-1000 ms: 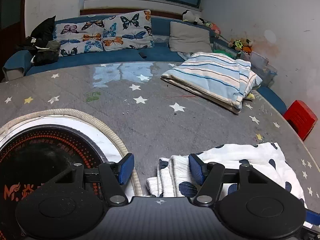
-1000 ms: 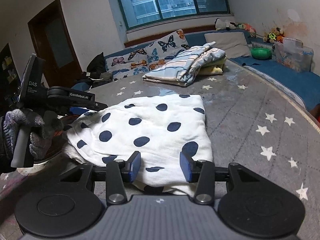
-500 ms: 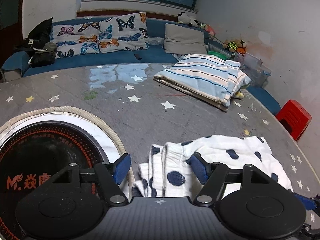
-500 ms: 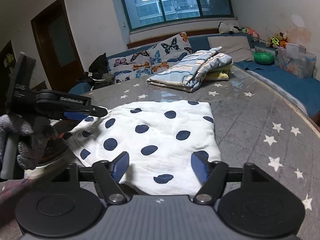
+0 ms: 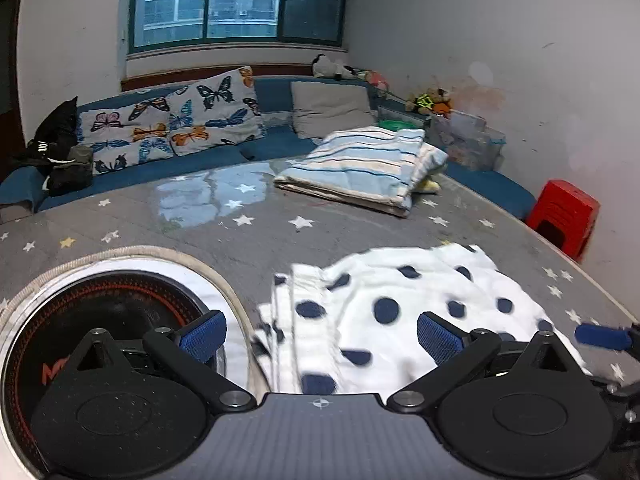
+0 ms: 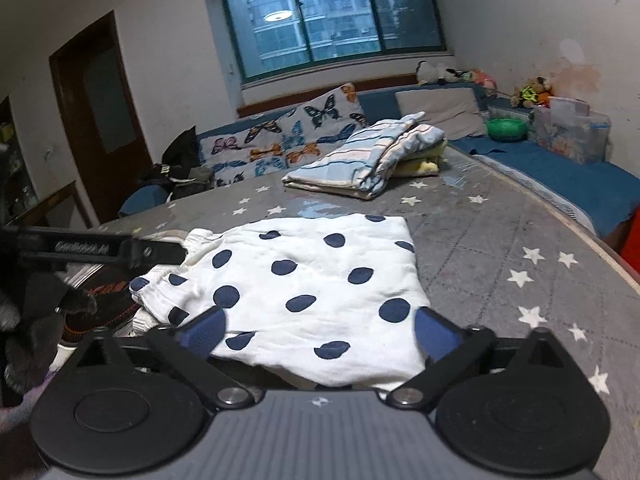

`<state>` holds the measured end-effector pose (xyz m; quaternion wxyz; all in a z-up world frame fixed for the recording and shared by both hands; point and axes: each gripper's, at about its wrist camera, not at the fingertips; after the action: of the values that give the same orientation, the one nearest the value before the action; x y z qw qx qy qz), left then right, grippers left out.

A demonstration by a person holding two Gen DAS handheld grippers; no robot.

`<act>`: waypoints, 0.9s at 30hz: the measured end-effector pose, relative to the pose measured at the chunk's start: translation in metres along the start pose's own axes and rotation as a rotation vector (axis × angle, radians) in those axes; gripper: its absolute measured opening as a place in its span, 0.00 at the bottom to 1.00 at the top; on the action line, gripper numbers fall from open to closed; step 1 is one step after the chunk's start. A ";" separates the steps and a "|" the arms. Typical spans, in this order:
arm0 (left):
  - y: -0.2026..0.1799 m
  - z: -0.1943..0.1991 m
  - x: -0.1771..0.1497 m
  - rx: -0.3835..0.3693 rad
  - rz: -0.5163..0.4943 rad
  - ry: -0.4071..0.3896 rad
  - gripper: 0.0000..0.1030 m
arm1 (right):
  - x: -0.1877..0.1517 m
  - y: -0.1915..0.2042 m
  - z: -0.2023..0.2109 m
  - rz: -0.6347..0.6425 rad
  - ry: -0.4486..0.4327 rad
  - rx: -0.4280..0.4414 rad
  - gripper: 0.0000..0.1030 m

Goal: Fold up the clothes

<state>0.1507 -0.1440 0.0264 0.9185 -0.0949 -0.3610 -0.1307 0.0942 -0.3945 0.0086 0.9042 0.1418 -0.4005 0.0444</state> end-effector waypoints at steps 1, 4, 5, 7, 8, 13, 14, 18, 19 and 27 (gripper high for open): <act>0.000 0.003 -0.003 -0.007 -0.002 0.001 1.00 | -0.001 0.001 0.002 -0.005 -0.007 -0.005 1.00; 0.001 0.010 -0.012 -0.023 0.004 -0.007 1.00 | -0.005 0.002 0.008 -0.022 -0.024 -0.014 1.00; 0.002 0.012 -0.015 -0.036 0.009 -0.006 1.00 | -0.006 0.003 0.010 -0.026 -0.027 -0.014 1.00; 0.003 0.016 -0.021 -0.060 0.018 -0.001 1.00 | -0.009 0.005 0.012 -0.034 -0.026 -0.008 1.00; 0.004 0.018 -0.024 -0.072 0.022 0.002 1.00 | -0.011 0.007 0.012 -0.039 -0.025 -0.010 1.00; 0.005 0.024 -0.040 -0.080 0.031 0.020 1.00 | -0.020 0.018 0.015 -0.037 -0.041 -0.022 1.00; 0.006 0.027 -0.043 -0.080 0.037 0.018 1.00 | -0.021 0.021 0.015 -0.030 -0.046 -0.027 1.00; 0.009 0.036 -0.053 -0.076 0.052 0.006 1.00 | -0.024 0.031 0.017 -0.002 -0.051 -0.058 1.00; 0.009 0.038 -0.056 -0.073 0.049 0.006 1.00 | -0.025 0.032 0.017 -0.003 -0.051 -0.059 1.00; 0.002 0.047 -0.075 -0.078 0.019 0.013 1.00 | -0.036 0.042 0.022 -0.044 -0.044 -0.089 1.00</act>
<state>0.0682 -0.1168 0.0085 0.9175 -0.1331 -0.3489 -0.1366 0.0461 -0.3591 0.0054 0.9014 0.1110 -0.4186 0.0033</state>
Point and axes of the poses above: each gripper's, at about its wrist camera, not at the fingertips, and z roughly against the way its jaws point, y to its left, x to its top, and after that the axes turned 10 degrees about y, right-handed
